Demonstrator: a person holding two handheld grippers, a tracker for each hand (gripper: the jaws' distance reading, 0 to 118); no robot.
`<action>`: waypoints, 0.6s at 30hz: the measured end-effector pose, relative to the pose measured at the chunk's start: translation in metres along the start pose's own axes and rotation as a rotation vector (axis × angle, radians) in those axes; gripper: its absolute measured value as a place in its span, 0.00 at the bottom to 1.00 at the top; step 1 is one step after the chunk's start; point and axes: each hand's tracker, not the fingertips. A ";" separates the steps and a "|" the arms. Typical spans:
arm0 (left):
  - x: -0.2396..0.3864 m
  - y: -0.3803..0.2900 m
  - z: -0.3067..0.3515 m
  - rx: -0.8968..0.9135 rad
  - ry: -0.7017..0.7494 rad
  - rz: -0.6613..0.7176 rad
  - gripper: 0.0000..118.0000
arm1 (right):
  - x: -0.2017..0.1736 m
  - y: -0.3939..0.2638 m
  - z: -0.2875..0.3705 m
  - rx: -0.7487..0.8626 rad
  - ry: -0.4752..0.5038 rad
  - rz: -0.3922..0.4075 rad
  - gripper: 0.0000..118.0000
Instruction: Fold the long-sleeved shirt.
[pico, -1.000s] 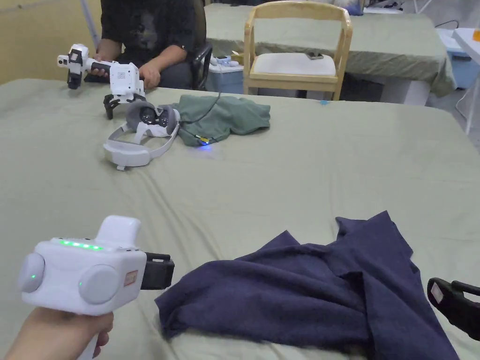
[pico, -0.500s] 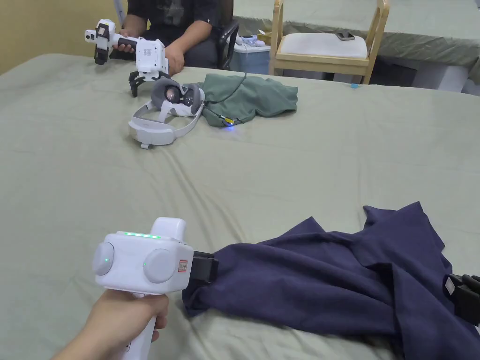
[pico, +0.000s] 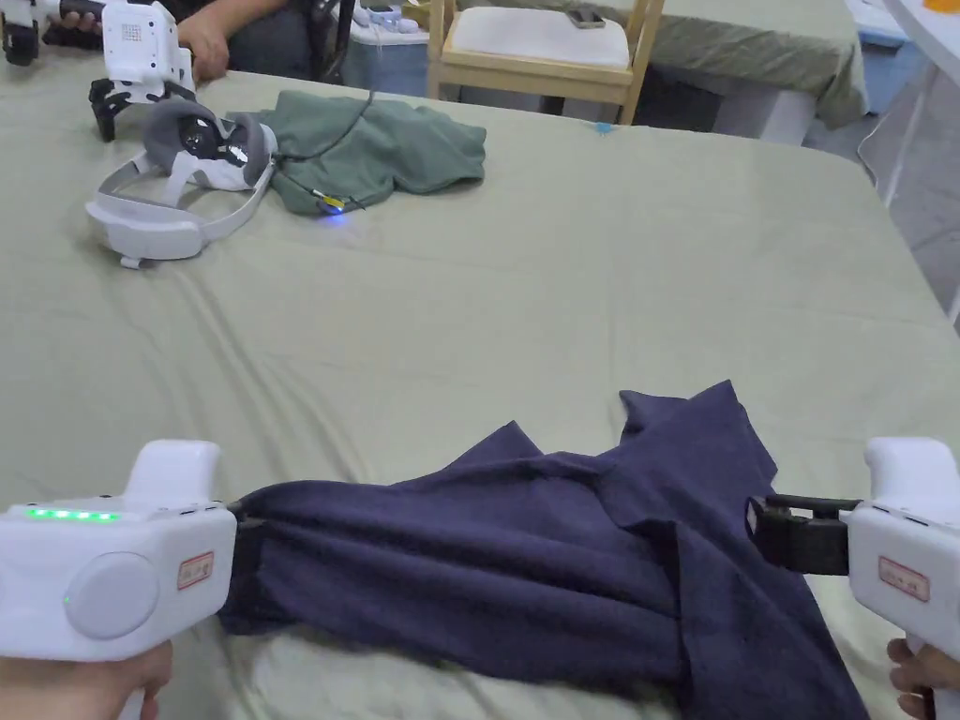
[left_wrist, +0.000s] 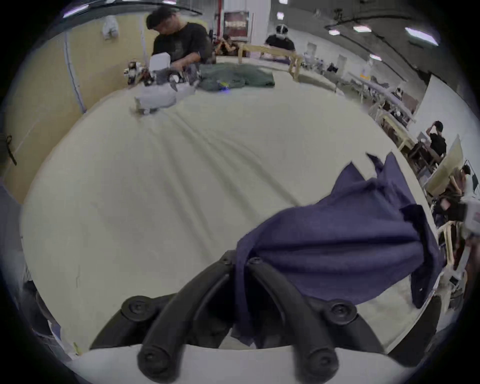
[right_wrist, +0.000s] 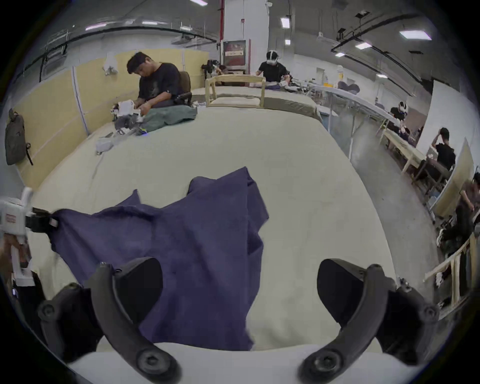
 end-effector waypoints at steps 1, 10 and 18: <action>0.001 0.000 -0.001 -0.028 -0.024 0.017 0.06 | 0.001 0.006 -0.011 -0.013 0.000 0.005 1.00; 0.003 -0.002 -0.012 -0.060 -0.026 -0.015 0.06 | 0.004 0.060 -0.094 -0.032 0.089 -0.088 0.95; 0.001 -0.001 -0.011 -0.066 -0.037 -0.021 0.06 | 0.003 0.055 -0.081 -0.038 0.068 -0.089 0.13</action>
